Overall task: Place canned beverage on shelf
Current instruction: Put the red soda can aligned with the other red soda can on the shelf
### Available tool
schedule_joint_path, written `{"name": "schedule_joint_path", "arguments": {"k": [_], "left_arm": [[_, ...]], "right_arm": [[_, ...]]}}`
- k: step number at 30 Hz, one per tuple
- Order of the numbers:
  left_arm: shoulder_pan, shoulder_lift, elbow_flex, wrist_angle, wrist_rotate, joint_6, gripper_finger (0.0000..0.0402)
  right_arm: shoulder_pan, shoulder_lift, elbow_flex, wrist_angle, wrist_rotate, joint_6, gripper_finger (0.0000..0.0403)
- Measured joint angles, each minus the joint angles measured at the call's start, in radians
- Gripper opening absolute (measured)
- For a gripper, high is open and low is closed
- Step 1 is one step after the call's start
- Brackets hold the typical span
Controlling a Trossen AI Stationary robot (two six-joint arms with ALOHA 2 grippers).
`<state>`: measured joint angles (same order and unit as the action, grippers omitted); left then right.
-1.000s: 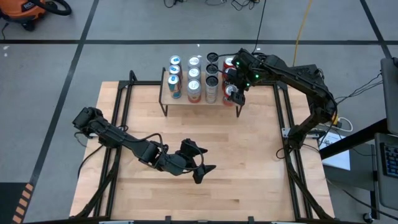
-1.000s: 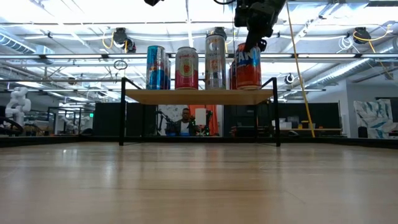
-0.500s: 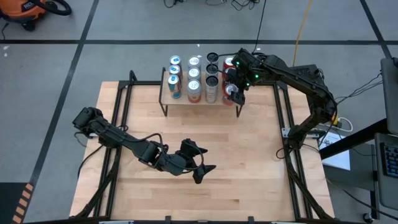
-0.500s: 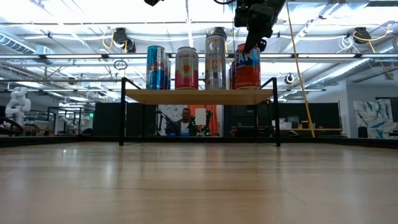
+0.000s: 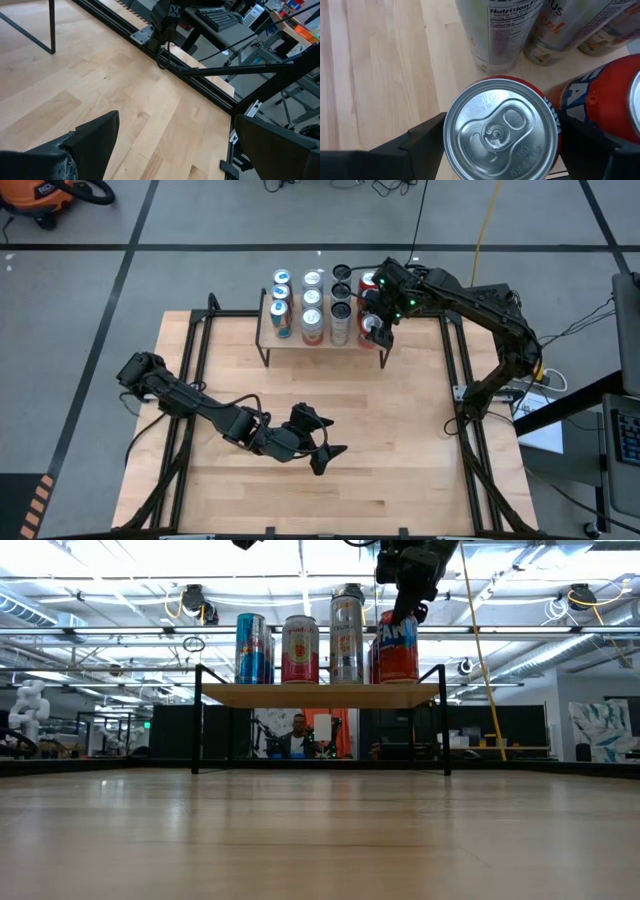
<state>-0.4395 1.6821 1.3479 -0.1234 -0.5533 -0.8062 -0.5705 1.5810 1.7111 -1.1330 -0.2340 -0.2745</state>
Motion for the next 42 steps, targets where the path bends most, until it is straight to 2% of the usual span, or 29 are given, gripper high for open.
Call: {"name": "schedule_joint_path", "arguments": {"k": [23, 31, 42], "left_arm": [[0.0, 0.0, 0.0, 0.001, 0.0, -0.001, 0.04], [0.0, 0.0, 0.0, 0.001, 0.0, 0.0, 0.04], [0.0, 0.0, 0.0, -0.02, 0.0, -0.001, 0.04]], "right_arm": [[0.0, 0.0, 0.0, 0.003, 0.001, -0.004, 0.0315], [0.0, 0.0, 0.0, 0.004, 0.002, -0.007, 0.0355], [0.0, -0.006, 0.0, 0.017, 0.05, -0.029, 0.0359]]}}
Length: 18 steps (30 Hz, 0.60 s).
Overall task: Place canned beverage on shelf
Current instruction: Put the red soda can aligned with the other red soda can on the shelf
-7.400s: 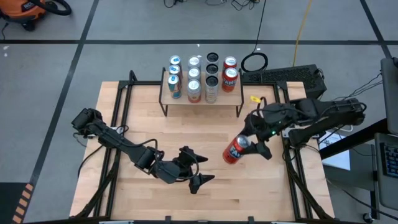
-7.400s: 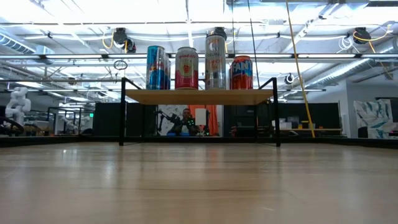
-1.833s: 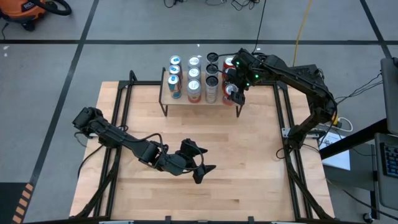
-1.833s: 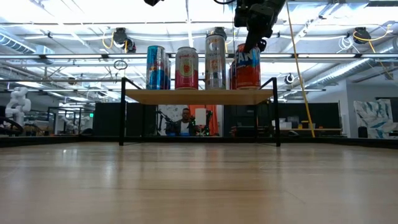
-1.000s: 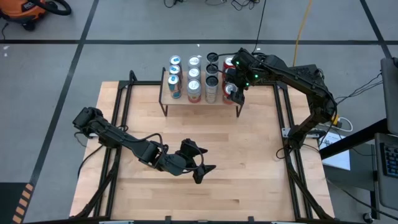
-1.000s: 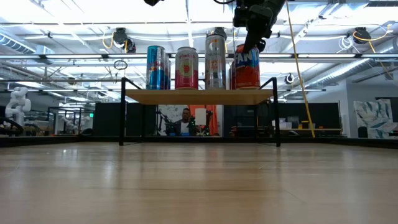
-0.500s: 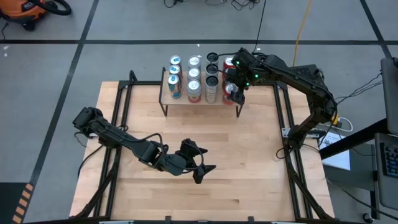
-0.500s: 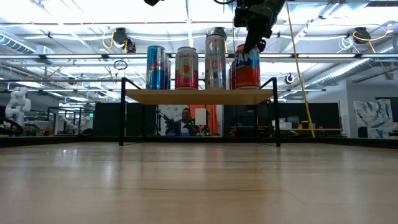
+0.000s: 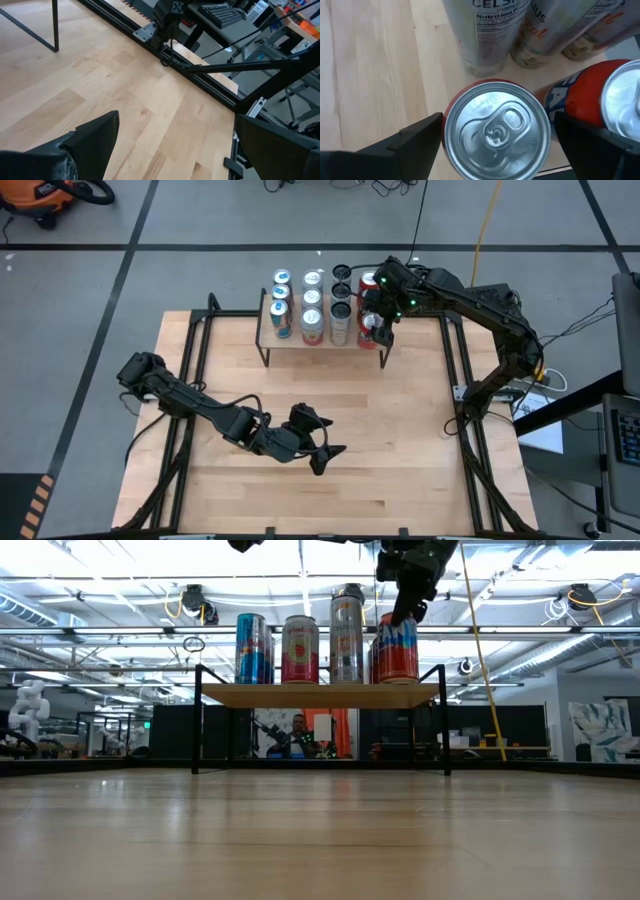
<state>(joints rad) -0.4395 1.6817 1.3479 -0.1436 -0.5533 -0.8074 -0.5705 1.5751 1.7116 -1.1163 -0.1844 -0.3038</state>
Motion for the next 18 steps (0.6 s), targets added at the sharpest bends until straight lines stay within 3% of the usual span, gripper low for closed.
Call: {"name": "schedule_joint_path", "arguments": {"k": [18], "left_arm": [[0.0, 0.0, 0.0, -0.008, 0.007, 0.0, 0.04]], "right_arm": [[0.016, -0.136, 0.0, -0.018, -0.029, 0.031, 0.0359]]}}
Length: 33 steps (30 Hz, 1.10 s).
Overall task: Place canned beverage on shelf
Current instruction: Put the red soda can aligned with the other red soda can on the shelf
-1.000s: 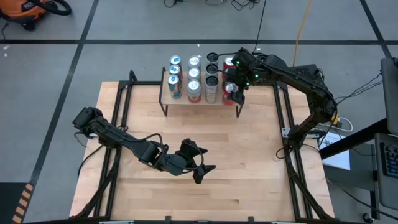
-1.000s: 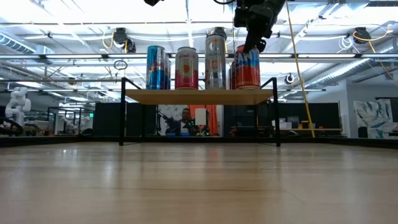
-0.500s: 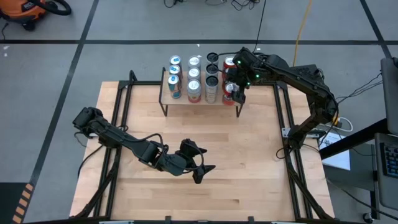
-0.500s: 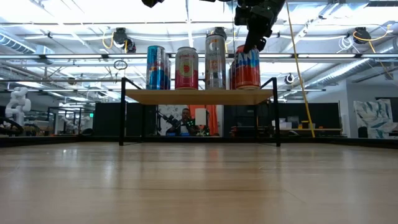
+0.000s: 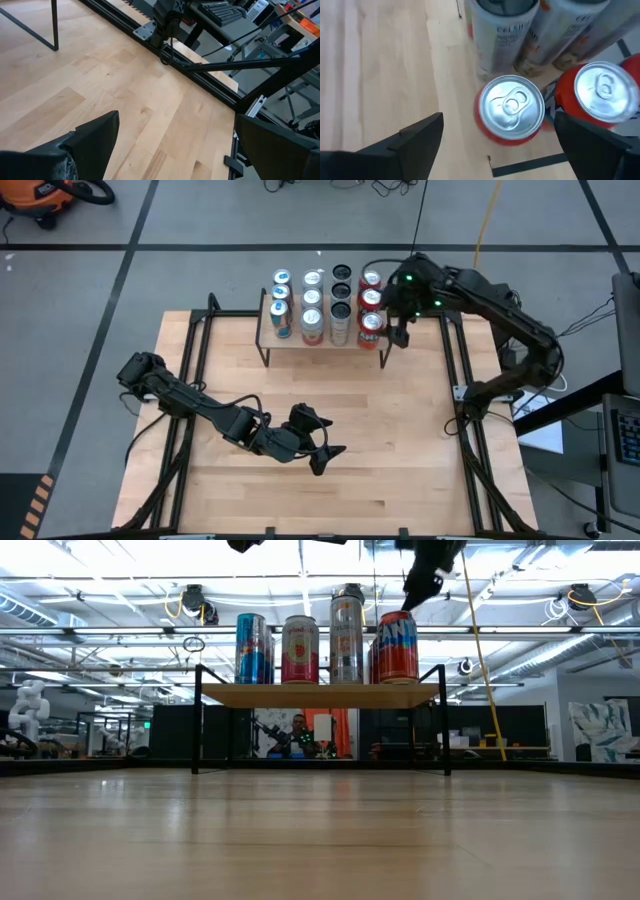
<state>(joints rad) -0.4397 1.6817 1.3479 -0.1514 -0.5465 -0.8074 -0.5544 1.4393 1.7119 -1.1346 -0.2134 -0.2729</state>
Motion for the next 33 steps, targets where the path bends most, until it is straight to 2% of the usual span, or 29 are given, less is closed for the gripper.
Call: {"name": "schedule_joint_path", "arguments": {"k": [7, 13, 19, 26, 33], "left_arm": [[0.0, 0.0, 0.0, 0.0, 0.0, 0.001, 0.04], [0.0, 0.0, 0.0, 0.0, 0.001, 0.002, 0.04], [0.0, 0.0, 0.0, 0.0, 0.021, 0.002, 0.04], [-0.001, 0.0, 0.0, 0.001, 0.022, 0.0, 0.04], [-0.001, 0.0, 0.0, 0.001, 0.021, 0.0, 0.04]], "right_arm": [[0.064, -0.106, 0.0, -0.007, -0.028, 0.106, 0.0355], [0.148, -0.122, -0.002, -0.037, -0.052, 0.193, 0.0321], [0.204, -0.121, -0.119, 0.01, 0.0, 0.229, 0.0253], [0.212, -0.12, -0.285, 0.112, 0.011, 0.231, 0.0148], [0.209, -0.121, -0.356, 0.232, 0.094, 0.158, 0.0056]]}}
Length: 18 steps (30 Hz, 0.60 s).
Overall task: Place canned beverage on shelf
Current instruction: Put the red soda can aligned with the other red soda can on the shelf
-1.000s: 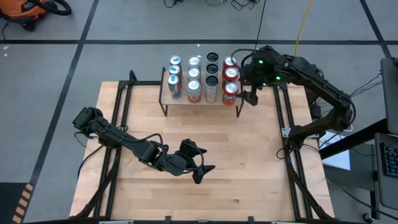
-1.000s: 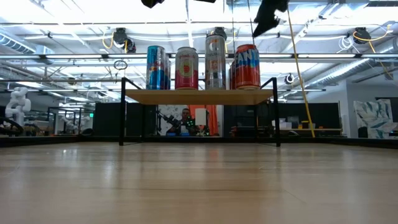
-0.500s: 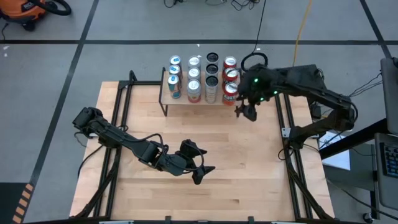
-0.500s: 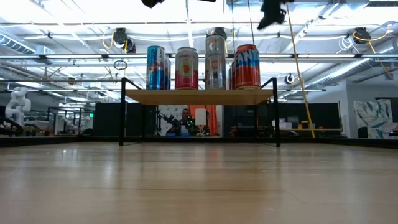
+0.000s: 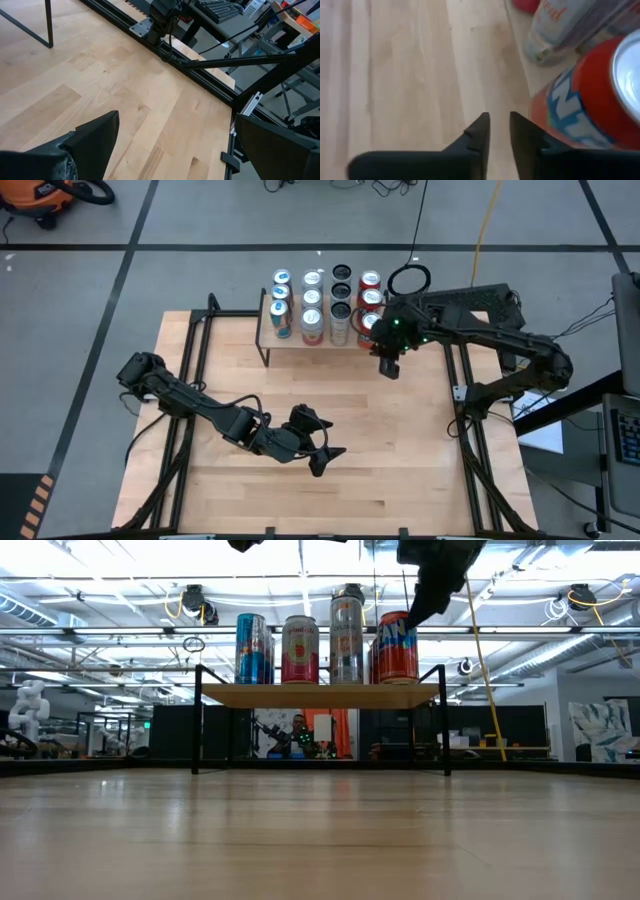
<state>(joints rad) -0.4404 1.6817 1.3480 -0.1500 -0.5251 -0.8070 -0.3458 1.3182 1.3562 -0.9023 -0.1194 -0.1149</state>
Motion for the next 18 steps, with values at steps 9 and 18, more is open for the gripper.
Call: {"name": "schedule_joint_path", "arguments": {"k": [9, 18], "left_arm": [[0.0, 0.0, 0.0, -0.001, 0.0, 0.001, 0.04], [0.001, 0.0, 0.0, -0.018, -0.001, 0.001, 0.04]], "right_arm": [[-0.002, 0.0, -0.027, 0.081, 0.067, -0.01, 0.0005], [-0.027, 0.0, -0.027, 0.082, 0.123, -0.053, 0.0001]]}}
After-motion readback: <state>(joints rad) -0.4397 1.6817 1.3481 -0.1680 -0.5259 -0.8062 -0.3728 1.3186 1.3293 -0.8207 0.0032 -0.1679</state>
